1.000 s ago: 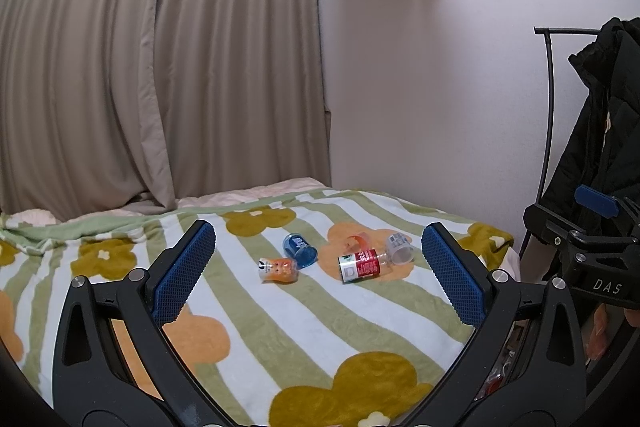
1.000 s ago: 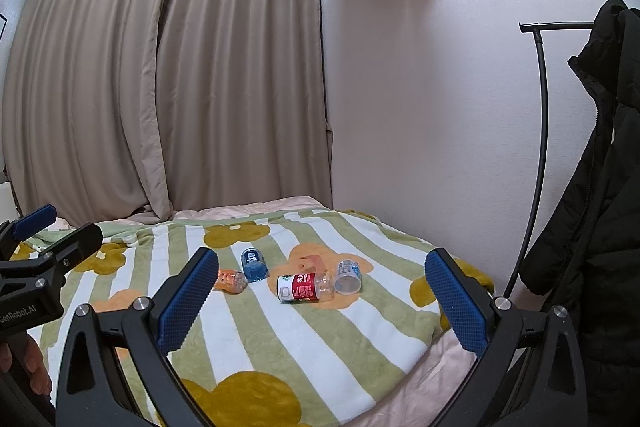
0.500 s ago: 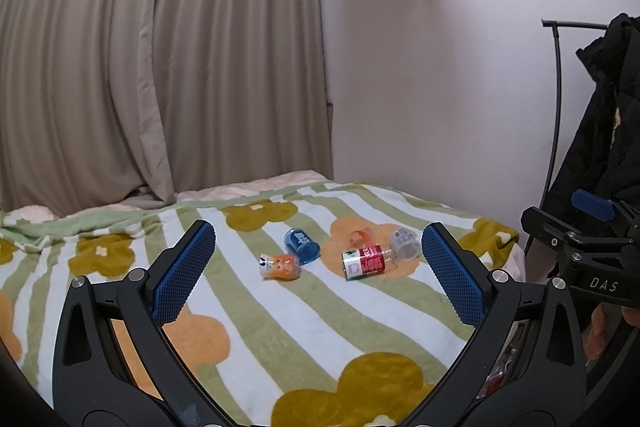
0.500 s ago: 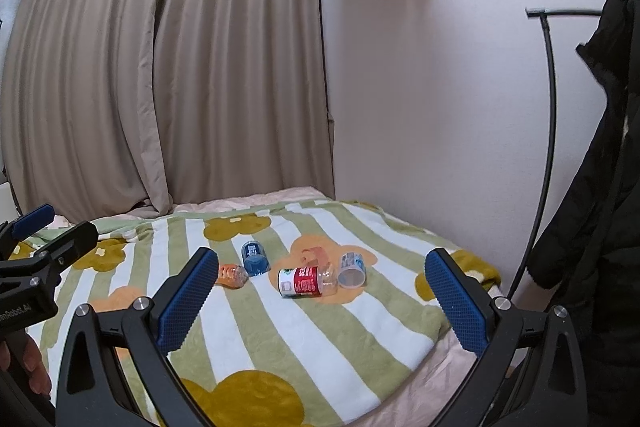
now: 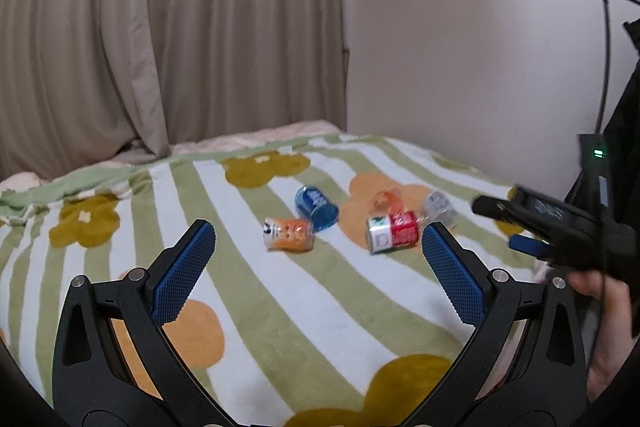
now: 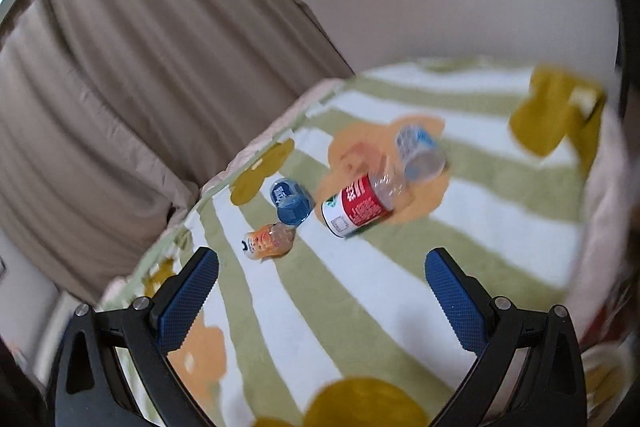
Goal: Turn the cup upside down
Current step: 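Reach the right tool to the red-labeled bottle and close on it, then lift the red-labeled bottle with the right tool and turn it vertical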
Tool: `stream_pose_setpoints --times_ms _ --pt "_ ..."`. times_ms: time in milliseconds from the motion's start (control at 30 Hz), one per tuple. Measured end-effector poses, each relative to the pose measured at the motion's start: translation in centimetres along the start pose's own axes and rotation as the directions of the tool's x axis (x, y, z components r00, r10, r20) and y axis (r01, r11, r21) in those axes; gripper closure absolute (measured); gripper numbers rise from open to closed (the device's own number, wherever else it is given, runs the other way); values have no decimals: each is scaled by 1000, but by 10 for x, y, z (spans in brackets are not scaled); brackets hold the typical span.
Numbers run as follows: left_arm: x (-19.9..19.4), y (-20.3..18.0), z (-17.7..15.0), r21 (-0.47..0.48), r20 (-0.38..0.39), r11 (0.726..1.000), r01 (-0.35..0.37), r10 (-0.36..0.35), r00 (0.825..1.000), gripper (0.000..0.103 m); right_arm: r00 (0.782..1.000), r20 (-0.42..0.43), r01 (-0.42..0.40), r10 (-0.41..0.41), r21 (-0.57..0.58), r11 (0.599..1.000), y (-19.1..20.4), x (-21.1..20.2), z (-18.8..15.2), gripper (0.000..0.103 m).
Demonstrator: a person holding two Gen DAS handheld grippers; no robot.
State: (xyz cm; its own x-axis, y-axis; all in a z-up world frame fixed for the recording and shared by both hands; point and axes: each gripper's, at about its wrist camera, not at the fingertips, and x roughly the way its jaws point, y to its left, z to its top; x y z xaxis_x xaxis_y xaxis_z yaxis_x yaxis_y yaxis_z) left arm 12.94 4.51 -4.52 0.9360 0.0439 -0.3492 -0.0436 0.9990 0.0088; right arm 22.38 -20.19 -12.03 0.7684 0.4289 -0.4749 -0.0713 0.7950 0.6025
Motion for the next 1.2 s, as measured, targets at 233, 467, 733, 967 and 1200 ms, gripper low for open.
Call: stream_pose_setpoints --times_ms 233,467,733,967,1200 --pt "43 15 -14 1 -76 1000 -14 14 997 0 998 -62 3 13 259 966 -31 103 18 0" --pt "69 29 -25 -4 -116 1000 -28 28 993 0 993 -114 67 -18 441 895 -57 184 33 15" --pt "78 35 -31 -17 -134 1000 -24 22 991 0 988 -142 140 -64 631 763 -90 212 34 18" --pt "79 38 -31 -22 -144 1000 -18 15 990 0 987 -136 153 -84 648 747 -91 216 33 39" --pt "72 38 -27 -22 -130 1000 -17 14 991 0 990 -133 116 -37 651 750 -92 205 26 42"
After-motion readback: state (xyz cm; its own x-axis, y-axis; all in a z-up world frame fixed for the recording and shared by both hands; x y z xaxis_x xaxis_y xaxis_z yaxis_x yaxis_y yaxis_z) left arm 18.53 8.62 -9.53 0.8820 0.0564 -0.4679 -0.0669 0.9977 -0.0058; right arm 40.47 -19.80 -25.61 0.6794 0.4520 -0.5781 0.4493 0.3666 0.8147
